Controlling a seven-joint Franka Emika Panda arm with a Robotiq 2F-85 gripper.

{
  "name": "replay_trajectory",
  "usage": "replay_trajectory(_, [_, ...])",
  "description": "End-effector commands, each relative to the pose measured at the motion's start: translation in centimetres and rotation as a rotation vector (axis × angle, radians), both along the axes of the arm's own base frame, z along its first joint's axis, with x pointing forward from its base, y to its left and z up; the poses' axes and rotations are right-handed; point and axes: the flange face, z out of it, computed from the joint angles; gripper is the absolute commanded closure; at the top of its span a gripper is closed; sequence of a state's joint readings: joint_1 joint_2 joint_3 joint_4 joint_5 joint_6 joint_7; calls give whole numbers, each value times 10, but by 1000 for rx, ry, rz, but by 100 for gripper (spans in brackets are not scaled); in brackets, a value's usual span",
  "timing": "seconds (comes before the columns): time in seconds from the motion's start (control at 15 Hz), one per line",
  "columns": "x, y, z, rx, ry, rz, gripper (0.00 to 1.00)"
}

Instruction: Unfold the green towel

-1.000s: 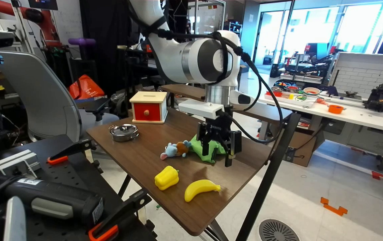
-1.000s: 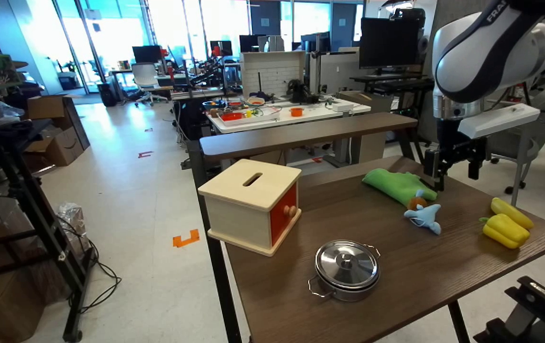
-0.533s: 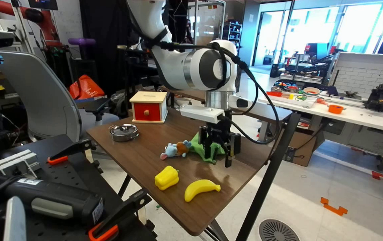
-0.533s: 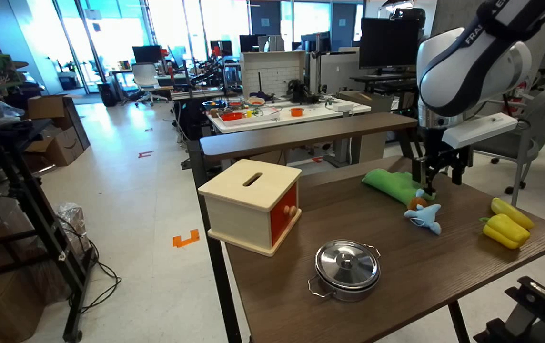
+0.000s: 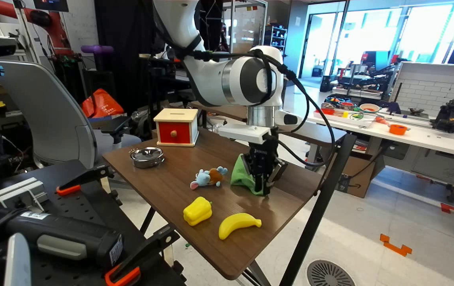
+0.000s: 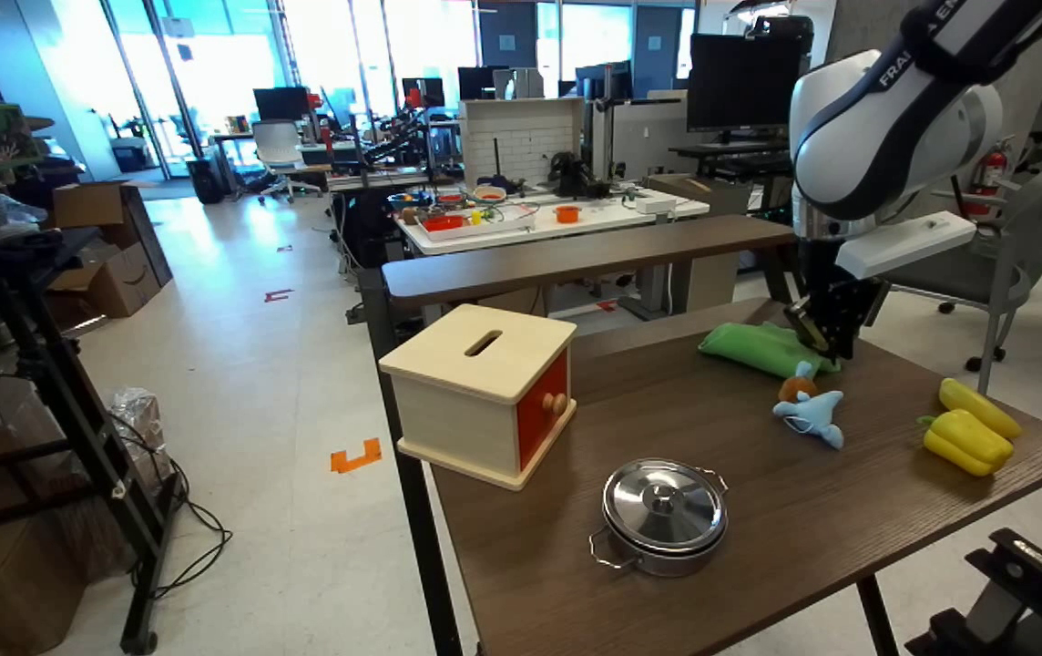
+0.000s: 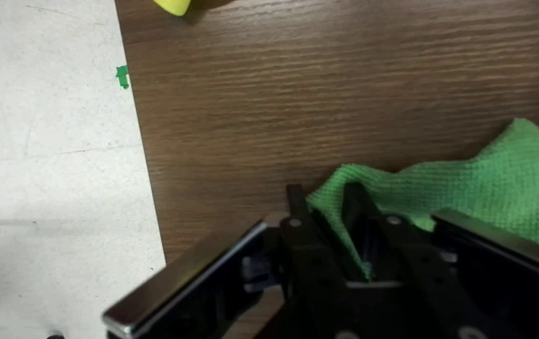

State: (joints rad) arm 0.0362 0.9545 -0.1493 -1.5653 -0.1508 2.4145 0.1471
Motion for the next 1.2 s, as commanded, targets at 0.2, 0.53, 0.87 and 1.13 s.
replay_trajectory(0.2, [3,-3,22,12,-19,4,100])
replay_trajectory(0.53, [-7,9,75,33,-82,35,100])
replay_trajectory(0.87, [-27,48,121,51,-79,142,100])
replay_trajectory(1.13, [-34,101,117,60,13,257,100])
